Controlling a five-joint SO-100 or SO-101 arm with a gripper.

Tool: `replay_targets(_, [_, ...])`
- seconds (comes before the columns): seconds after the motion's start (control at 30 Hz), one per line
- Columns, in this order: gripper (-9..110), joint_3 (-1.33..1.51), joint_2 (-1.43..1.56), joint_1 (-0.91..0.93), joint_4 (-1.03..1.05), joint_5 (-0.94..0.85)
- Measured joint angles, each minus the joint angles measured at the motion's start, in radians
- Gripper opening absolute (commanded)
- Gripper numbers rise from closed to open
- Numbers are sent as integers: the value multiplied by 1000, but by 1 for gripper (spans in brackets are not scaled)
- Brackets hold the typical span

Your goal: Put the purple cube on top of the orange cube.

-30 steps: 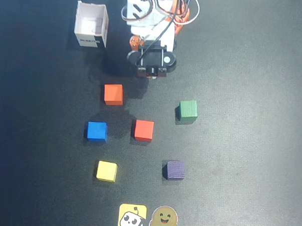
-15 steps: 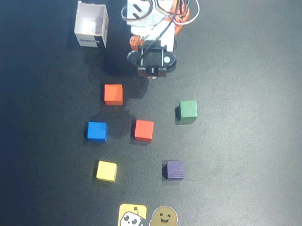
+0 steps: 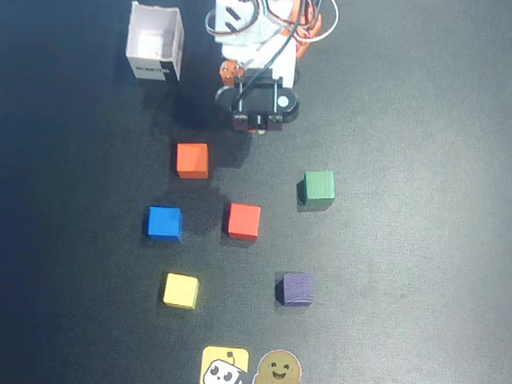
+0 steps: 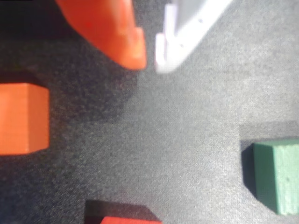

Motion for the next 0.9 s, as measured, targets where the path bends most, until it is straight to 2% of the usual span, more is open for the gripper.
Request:
replay_targets(0.2, [0,0,0,0,-14,-67])
replay_targets(0.4, [1,-5,-40,0,-54,-6])
replay_targets(0.7, [5,-327,-558,43,-117,28])
replay_targets(0.9, [6,-413,-724,117,-153,31])
